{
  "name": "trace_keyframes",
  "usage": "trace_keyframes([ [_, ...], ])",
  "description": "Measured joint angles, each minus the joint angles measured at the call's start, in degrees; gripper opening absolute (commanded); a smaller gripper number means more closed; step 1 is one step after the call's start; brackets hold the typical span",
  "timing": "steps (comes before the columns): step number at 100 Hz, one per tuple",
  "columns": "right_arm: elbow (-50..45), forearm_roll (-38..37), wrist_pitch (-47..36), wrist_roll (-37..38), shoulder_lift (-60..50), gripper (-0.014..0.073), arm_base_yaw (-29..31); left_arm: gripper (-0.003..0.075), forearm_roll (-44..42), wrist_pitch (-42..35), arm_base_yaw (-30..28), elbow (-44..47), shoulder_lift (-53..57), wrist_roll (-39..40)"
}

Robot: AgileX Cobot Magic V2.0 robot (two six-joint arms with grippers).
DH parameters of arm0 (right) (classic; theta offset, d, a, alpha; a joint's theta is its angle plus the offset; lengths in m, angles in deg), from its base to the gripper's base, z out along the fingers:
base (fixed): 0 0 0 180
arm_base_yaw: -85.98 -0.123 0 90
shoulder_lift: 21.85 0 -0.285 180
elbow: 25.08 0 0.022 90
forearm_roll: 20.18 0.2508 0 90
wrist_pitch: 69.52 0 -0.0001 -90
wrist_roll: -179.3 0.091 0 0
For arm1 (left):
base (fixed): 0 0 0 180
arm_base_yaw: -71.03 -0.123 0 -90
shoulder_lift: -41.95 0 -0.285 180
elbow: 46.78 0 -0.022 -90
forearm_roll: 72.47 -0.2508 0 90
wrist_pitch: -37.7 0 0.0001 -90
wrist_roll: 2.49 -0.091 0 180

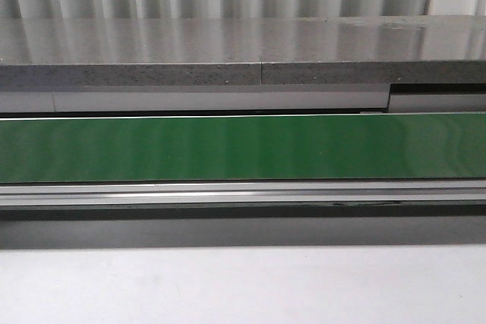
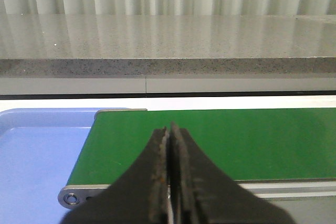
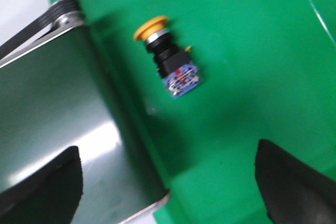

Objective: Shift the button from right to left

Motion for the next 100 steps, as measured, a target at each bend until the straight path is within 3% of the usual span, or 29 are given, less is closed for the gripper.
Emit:
trace_keyframes([
  [54,15.49,2.81,9.56,-5.12,24.50,0.0654,2.56,-0.0020,0.00,0.00,0.00,0.00,0.00,0.00],
  [100,21.90,3.01,10.61,-5.65,31.68,0.0654,2.56,-0.0020,0.00,0.00,0.00,0.00,0.00,0.00],
])
